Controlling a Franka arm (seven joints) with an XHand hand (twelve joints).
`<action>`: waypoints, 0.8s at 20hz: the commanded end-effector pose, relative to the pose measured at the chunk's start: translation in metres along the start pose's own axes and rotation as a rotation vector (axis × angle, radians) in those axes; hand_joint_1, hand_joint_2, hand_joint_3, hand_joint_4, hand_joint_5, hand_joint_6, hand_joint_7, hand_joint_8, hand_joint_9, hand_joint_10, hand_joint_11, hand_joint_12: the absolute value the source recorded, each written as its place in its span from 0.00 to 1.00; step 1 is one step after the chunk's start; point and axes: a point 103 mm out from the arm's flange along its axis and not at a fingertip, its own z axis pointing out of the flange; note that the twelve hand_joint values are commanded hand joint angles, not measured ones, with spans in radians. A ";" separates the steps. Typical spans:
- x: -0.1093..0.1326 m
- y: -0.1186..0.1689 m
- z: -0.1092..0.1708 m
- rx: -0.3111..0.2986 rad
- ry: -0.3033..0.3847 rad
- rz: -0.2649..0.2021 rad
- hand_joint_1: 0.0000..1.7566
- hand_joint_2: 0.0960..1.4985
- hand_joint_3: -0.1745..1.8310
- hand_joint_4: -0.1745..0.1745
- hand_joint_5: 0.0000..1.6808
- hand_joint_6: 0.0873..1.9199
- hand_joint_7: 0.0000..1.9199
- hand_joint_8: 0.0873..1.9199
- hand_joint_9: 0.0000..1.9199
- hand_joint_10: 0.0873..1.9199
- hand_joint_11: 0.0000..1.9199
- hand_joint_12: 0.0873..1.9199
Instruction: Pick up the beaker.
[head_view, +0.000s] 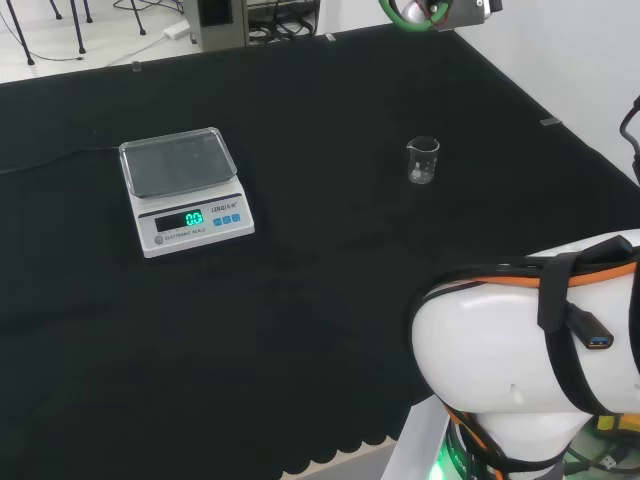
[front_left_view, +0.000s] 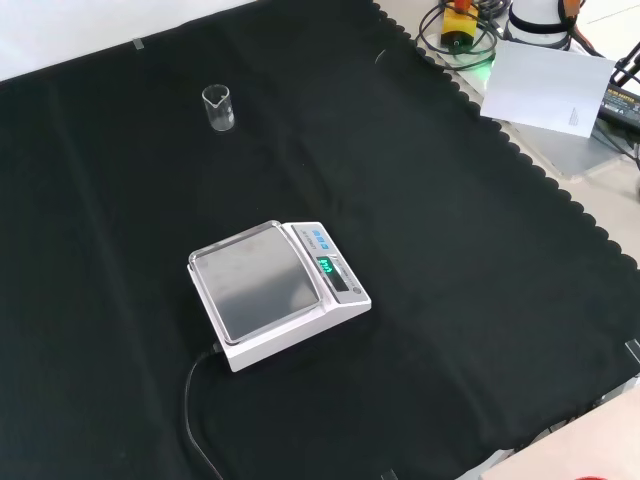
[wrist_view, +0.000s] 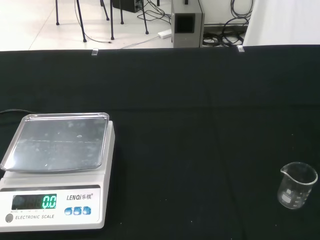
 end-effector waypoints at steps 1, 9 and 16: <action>-0.006 -0.073 -0.029 -0.084 0.037 0.076 0.43 0.68 0.06 0.60 0.26 0.19 0.30 0.27 0.39 0.29 0.17 0.68; -0.027 -0.023 0.018 -0.002 0.080 0.064 0.40 0.71 0.00 0.51 0.24 0.05 0.21 0.30 0.30 0.35 0.07 0.74; -0.045 0.015 0.048 0.048 0.115 0.057 0.41 0.71 0.00 0.50 0.24 0.05 0.21 0.30 0.30 0.35 0.07 0.74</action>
